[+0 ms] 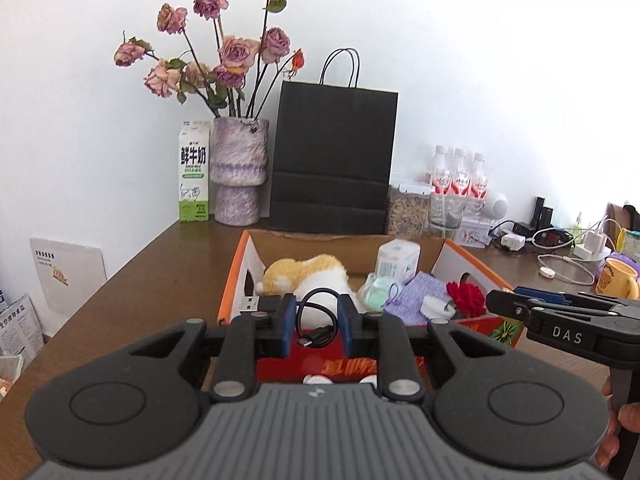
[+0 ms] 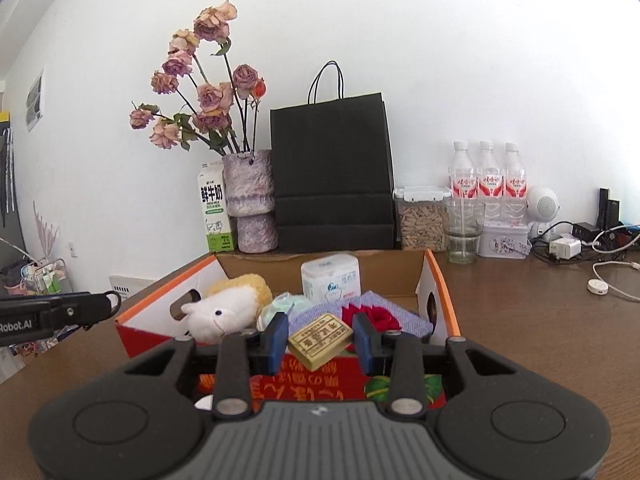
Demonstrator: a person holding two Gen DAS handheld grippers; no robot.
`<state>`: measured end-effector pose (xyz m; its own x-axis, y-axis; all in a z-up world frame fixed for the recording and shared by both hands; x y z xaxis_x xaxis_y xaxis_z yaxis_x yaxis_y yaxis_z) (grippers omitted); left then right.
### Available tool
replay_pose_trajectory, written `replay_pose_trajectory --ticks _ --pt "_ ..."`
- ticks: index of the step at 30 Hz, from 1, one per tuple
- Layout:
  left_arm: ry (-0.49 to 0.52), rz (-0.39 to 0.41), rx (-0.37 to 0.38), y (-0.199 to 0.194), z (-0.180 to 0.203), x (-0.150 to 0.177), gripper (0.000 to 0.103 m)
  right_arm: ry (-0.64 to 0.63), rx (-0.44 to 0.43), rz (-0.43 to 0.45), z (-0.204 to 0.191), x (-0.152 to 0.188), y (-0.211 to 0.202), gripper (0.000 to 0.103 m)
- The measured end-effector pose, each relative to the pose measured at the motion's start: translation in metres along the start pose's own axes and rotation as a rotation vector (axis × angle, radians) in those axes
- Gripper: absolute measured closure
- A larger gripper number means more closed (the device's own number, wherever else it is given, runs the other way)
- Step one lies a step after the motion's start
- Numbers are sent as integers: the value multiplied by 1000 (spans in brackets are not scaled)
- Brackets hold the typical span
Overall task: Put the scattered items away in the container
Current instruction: 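Carry the beige block with right tool while left tool carries the cable over the box, then open right tool to drop the block while left tool releases the cable into the box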
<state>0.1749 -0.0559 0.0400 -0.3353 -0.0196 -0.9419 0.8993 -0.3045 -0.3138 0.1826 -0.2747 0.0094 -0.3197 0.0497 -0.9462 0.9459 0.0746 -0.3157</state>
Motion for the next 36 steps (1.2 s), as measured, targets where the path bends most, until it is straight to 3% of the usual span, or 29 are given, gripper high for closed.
replay_pose_trajectory --ticks 10,18,22,30,31,32,33,34,35,36 --pt "1 68 72 63 26 -35 81 -11 34 9 15 -34 63 69" --pt "3 11 104 135 26 -26 81 46 39 -51 33 -24 106 69" --pt "-10 -36 109 145 23 -15 81 52 44 -76 33 -19 112 69" --pt "8 -24 91 141 23 -11 79 33 30 -85 25 -12 110 68" --pt "14 -22 85 141 23 -11 78 35 26 -85 25 -11 109 64" --pt "19 -15 75 140 23 -11 76 34 20 -90 24 -10 109 49" --pt "24 -9 66 138 22 -12 67 31 17 -91 22 -9 108 28" --pt "23 -4 58 137 21 -12 53 27 22 -82 21 -10 106 19" --pt "15 8 31 134 17 -13 46 22 40 -67 21 -10 104 15" --pt "11 18 10 132 14 -14 31 20 48 -53 22 -12 101 11"
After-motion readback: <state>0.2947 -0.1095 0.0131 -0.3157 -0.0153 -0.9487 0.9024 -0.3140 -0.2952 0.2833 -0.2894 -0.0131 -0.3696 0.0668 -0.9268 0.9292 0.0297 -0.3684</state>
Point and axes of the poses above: each gripper's, at about its wrist camera, not at the fingertips, and y roughly the way its jaws point, z to its right, x to its underside, the point moved 6 cm from there along y, roughly the way its jaws point, and after that the axes turned 8 degrees about x, right-handed, at the moved point
